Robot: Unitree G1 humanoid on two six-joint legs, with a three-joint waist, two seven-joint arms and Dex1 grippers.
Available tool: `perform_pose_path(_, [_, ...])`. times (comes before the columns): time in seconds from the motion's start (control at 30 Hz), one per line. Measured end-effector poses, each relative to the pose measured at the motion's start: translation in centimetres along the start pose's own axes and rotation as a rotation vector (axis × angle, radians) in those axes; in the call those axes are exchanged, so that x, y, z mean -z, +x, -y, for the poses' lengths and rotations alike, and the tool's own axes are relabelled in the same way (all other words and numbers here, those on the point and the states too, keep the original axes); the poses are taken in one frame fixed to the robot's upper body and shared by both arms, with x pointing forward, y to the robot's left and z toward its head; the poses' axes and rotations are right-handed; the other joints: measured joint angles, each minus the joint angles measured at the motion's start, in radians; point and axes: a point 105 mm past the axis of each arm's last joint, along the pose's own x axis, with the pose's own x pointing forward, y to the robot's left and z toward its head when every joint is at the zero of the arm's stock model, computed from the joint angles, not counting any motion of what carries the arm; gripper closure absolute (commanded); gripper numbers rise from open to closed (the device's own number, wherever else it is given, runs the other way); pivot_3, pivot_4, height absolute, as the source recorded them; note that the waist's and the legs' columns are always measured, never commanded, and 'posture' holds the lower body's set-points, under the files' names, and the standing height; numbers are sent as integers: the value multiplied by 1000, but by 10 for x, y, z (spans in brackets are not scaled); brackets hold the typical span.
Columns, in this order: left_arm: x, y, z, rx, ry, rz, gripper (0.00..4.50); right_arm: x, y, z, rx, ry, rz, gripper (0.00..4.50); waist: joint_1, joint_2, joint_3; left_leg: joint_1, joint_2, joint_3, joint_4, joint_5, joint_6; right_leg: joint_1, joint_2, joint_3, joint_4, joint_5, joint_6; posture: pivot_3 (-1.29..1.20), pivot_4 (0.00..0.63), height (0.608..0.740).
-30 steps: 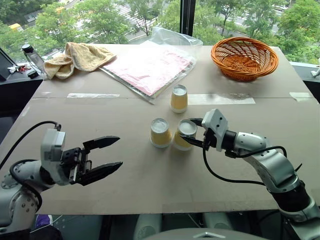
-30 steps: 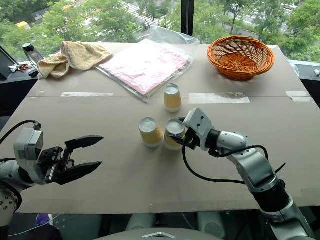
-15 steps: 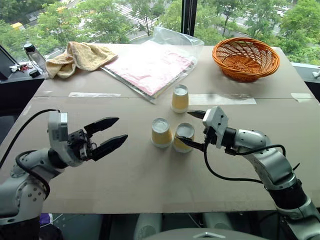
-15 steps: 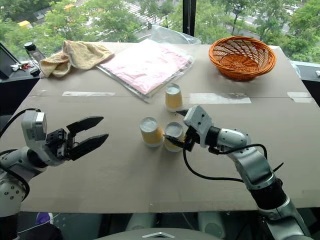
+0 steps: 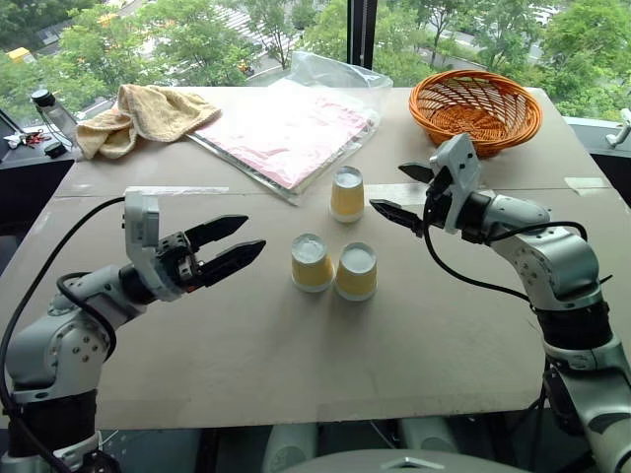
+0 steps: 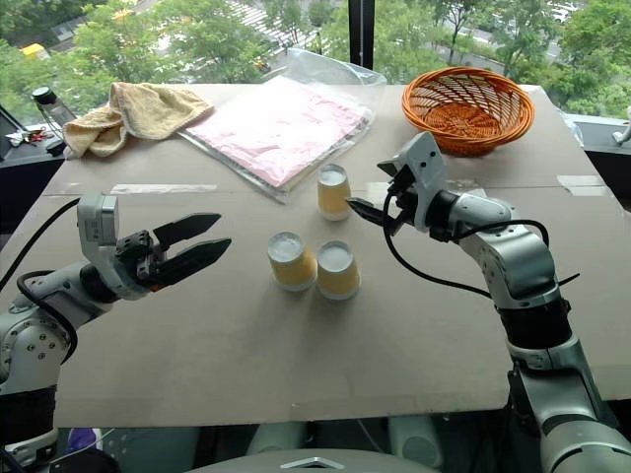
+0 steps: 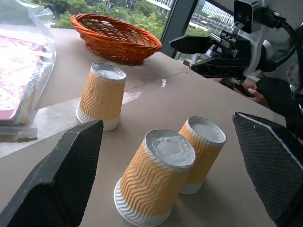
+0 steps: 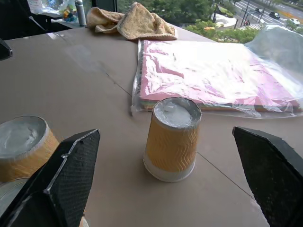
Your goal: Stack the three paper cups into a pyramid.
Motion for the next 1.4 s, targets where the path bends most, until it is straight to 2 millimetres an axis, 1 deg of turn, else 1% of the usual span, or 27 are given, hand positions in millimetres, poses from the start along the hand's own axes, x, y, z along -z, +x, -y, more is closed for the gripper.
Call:
perform_pose_path(0.07, [0, -5, 4, 25, -4, -7, 0, 4, 20, 3, -28, 17, -13, 82, 1, 0, 0, 0, 0, 1, -1, 0, 0, -2, 0, 1, 0, 0, 0, 0, 150, 740])
perform_pose_path(0.13, [3, -16, 9, 41, -8, -35, 0, 4, 43, 7, -64, 19, -22, 82, 0, 0, 1, -1, 0, 3, -3, 0, 0, -4, 0, 3, 1, 0, 0, 0, 150, 740])
perform_pose_path(0.23, [9, -29, 11, 28, -22, -43, 0, 3, 58, 14, -77, 2, -31, 82, 5, 0, 1, -2, 0, 4, -4, 0, 0, -4, 0, 3, -1, 0, 0, 0, 150, 740])
perform_pose_path(0.37, [12, -44, 14, 1, -18, -45, 0, 9, 76, 12, -101, 13, -56, 82, 5, -1, 3, -2, 0, 4, -6, 0, 0, -4, -1, 3, -1, 0, 0, 0, 150, 740])
perform_pose_path(0.4, [13, -47, 17, -2, -15, -48, 0, 15, 81, 11, -110, 27, -72, 82, 4, 0, 3, -1, 0, 4, -6, 0, 0, -4, -1, 3, -1, 0, 0, 0, 150, 740])
perform_pose_path(0.53, [17, -51, 21, 2, -11, -48, 0, 29, 89, 9, -113, 50, -108, 82, 3, 0, 3, -1, 0, 4, -5, 0, 0, -4, -1, 3, 0, 0, 0, 0, 150, 740])
perform_pose_path(0.57, [17, -52, 22, 2, -6, -46, 0, 32, 90, 9, -109, 54, -115, 604, 3, 0, 3, -1, 0, 4, -5, 0, 0, -4, -1, 3, 0, 0, 0, 0, 150, 740])
perform_pose_path(0.63, [18, -54, 23, -2, -2, -43, 0, 35, 89, 12, -100, 52, -119, 1442, 3, 0, 3, -1, 0, 4, -5, 0, 0, -4, -1, 3, 1, 0, 0, 0, 150, 740])
perform_pose_path(0.67, [18, -56, 23, -5, -1, -42, 0, 35, 89, 14, -95, 53, -112, 1949, 3, 0, 3, -1, 0, 4, -5, 0, 0, -4, -1, 3, 1, 0, 0, 0, 150, 740])
perform_pose_path(0.7, [19, -56, 24, -5, 0, -41, 0, 35, 88, 15, -92, 52, -103, 2297, 3, 0, 3, -1, 0, 4, -5, 0, 0, -4, -1, 3, 1, 0, 0, 0, 150, 740])
perform_pose_path(0.8, [20, -57, 24, -13, 29, -23, 0, 28, 85, 17, -102, 39, -67, 2297, 3, 1, 4, -1, 0, 4, -6, 0, 0, -4, -1, 3, 0, 0, 0, 0, 150, 740])
perform_pose_path(0.9, [19, -54, 23, -37, 101, 61, 0, 5, 73, 30, -105, -8, -2, 2297, 5, 2, 5, -1, 0, 4, -5, 0, -1, -4, -1, 3, 0, 0, 0, 0, 150, 740])
perform_pose_path(1.0, [15, -52, 26, -5, 138, 106, 0, -7, 67, 31, -125, -29, 26, 2297, 7, 3, 5, -1, 0, 4, -5, 0, -1, -4, -1, 3, 0, 0, 0, 0, 150, 740])
perform_pose_path(1.03, [17, -55, 31, 42, 152, 124, 0, -38, 48, 29, -176, -66, 89, 2297, 5, 2, 5, -1, 0, 4, -5, 0, 0, -4, -1, 3, 0, 0, 0, 0, 150, 740])
perform_pose_path(1.07, [17, -60, 31, 64, 139, 131, 0, -55, 29, 20, -240, -62, 112, 2297, 6, 3, 6, -3, 0, 3, -5, 0, 0, -7, -1, 2, 1, 0, 0, 0, 150, 740])
perform_pose_path(1.1, [21, -67, 28, 57, 113, 123, 0, -70, 17, 11, -284, -69, 128, 2297, 6, 5, 7, -4, 0, 3, -5, 0, 0, -8, -1, 3, 1, 0, 0, 0, 150, 740])
perform_pose_path(1.13, [26, -75, 25, 64, 86, 116, 0, -85, 0, -6, -338, -70, 131, 2297, 6, 5, 7, -5, 0, 3, -6, 0, 0, -9, -1, 3, 1, 0, 0, 0, 150, 740])
perform_pose_path(1.17, [32, -82, 23, 57, 61, 109, 0, -97, -11, -26, -396, -91, 138, 2297, 2, 4, 7, -5, 1, 4, -6, 0, 0, -10, 0, 3, 1, 0, 0, 0, 150, 740])
perform_pose_path(1.2, [34, -84, 22, 54, 52, 106, 0, -100, -14, -33, -418, -99, 137, 2297, -1, 4, 7, -5, 1, 4, -6, 0, 0, -10, 0, 3, 2, 0, -1, 0, 150, 740])
perform_pose_path(1.27, [40, -91, 18, 49, 34, 104, 0, -101, -23, -59, -466, -109, 121, 2297, 0, 2, 6, -5, 1, 3, -6, 0, 0, -10, 0, 2, 3, -1, -1, 0, 150, 740])
perform_pose_path(1.3, [43, -95, 16, 39, 25, 104, 0, -96, -25, -73, -503, -105, 101, 2297, 0, 2, 5, -5, 1, 3, -5, 0, 0, -10, 0, 2, 3, -1, -1, 0, 150, 740])
perform_pose_path(1.4, [43, -95, 13, 49, 29, 101, 0, -77, -22, -94, -513, -128, 29, 2297, 7, 0, 4, -6, 1, 3, -2, 0, 0, -10, 0, 3, 3, -1, -1, 0, 150, 740])
